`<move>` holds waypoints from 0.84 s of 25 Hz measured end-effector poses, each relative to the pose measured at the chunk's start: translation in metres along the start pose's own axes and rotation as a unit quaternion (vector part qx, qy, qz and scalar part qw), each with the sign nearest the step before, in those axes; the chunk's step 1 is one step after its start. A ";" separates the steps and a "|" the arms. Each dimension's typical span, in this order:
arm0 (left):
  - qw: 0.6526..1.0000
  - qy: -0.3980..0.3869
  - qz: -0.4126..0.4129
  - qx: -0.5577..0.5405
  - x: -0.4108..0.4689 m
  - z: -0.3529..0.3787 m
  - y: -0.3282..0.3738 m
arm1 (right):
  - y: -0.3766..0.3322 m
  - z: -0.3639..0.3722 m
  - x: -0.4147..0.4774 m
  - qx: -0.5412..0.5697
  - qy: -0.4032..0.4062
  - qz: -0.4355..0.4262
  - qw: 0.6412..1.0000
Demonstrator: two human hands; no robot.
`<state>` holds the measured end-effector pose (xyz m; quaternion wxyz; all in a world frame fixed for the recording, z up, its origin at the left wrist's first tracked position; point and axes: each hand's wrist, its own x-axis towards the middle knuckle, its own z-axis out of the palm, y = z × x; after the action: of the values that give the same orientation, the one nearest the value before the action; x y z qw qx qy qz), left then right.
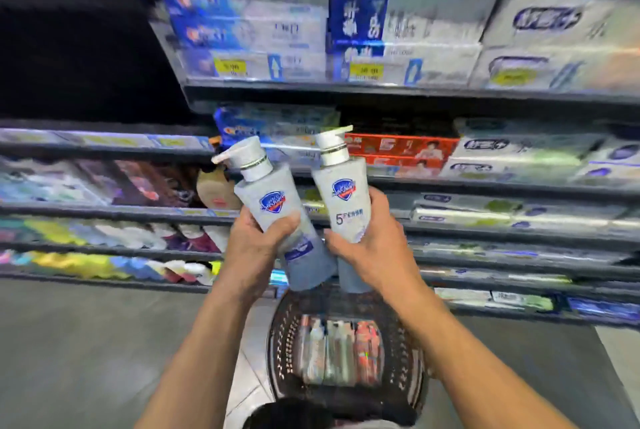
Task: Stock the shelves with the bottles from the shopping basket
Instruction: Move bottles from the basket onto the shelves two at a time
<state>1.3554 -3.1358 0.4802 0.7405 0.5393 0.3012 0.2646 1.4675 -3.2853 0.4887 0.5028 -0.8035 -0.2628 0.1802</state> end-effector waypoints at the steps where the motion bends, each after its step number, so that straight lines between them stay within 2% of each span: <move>1: 1.000 -0.001 0.022 -0.003 -0.004 0.003 0.026 | -0.023 -0.007 0.003 0.011 0.008 -0.028 0.999; 7: 0.988 0.031 0.150 0.023 -0.032 -0.005 0.138 | -0.127 -0.026 0.017 0.059 0.004 -0.162 0.985; 11: 0.979 0.053 0.192 0.039 -0.051 -0.033 0.193 | -0.183 -0.015 0.016 0.078 -0.028 -0.219 0.972; 21: 0.960 0.068 0.261 0.076 -0.073 -0.173 0.266 | -0.270 0.090 0.005 0.088 -0.023 -0.273 0.958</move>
<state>1.1613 -3.0039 0.7058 0.5799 0.6349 0.2188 0.4612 1.3560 -3.1219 0.6939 0.5955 -0.6492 -0.4668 0.0771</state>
